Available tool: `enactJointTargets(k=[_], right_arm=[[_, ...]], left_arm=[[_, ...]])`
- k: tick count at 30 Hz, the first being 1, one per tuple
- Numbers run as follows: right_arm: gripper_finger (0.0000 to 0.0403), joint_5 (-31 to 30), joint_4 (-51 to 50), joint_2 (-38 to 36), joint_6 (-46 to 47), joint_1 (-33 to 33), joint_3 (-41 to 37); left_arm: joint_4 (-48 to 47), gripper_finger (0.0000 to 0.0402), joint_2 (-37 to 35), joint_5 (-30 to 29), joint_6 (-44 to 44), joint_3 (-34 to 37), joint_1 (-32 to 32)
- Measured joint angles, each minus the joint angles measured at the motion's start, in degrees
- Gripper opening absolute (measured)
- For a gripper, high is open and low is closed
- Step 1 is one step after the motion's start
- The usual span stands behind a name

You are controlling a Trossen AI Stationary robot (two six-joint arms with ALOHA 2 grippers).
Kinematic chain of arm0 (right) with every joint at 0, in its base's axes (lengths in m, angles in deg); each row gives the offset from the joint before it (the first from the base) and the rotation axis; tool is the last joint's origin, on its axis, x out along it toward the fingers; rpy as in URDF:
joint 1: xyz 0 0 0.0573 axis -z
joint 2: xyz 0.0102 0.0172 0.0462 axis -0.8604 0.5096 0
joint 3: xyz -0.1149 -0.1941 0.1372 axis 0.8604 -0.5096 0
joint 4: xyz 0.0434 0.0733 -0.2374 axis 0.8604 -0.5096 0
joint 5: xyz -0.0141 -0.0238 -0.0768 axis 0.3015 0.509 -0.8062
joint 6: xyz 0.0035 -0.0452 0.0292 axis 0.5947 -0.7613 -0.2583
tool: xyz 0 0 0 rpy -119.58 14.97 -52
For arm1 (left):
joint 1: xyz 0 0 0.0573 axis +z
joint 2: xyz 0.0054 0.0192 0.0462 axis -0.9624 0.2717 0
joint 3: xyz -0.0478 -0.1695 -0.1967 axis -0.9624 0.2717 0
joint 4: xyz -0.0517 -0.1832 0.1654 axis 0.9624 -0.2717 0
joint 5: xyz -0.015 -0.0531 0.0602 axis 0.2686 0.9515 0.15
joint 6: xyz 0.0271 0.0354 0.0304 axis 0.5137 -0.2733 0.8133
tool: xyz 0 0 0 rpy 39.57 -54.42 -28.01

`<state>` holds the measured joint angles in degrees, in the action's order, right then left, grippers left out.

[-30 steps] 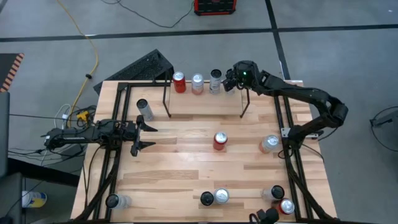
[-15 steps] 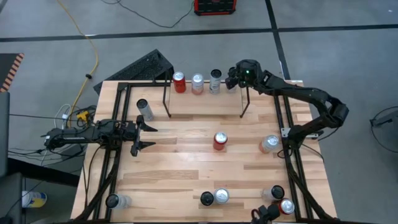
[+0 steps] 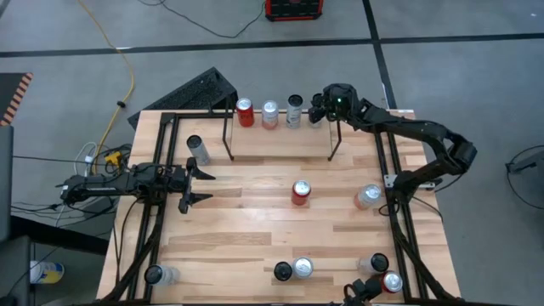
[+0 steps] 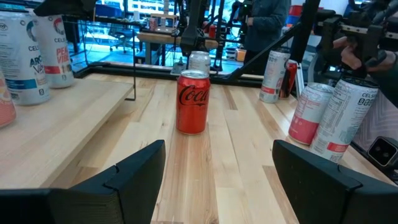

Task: Place canned beverage on shelf
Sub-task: Put the top white pink soda can on the shelf

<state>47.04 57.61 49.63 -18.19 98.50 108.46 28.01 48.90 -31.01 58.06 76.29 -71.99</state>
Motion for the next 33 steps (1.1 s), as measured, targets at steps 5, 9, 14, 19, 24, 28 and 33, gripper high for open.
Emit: enactJointTargets(k=[5,9,14,19,24,28,33], right_arm=[[0.0279,-0.03,-0.22,0.02,-0.12,0.46,0.0],[0.0279,0.43,-0.38,0.52,-0.28,0.7,0.01],[0.0279,0.6,0.13,0.87,-0.27,0.72,0.09],[0.0279,0.75,0.22,0.87,-0.23,0.71,0.09],[0.028,2.18,0.33,0.87,0.55,0.57,0.09],[0.0294,2.16,0.1,0.87,1.06,0.22,0.09],[0.0297,2.24,-0.22,0.85,0.16,0.24,0.11]], left_arm=[[0.0,0.0282,0.0,0.0,0.0,0.0,-0.02],[0.0,0.0282,0.0,0.0,0.01,0.0,0.0],[0.0,0.0282,0.0,0.0,0.02,0.0,0.0],[0.0,0.0282,0.02,-0.01,0.01,0.0,0.0],[0.0,0.0282,0.0,0.0,0.0,0.0,0.0],[0.0,0.0282,0.0,0.0,0.01,0.0,-0.01],[0.0,0.0282,0.02,0.0,0.0,-0.02,0.0]])
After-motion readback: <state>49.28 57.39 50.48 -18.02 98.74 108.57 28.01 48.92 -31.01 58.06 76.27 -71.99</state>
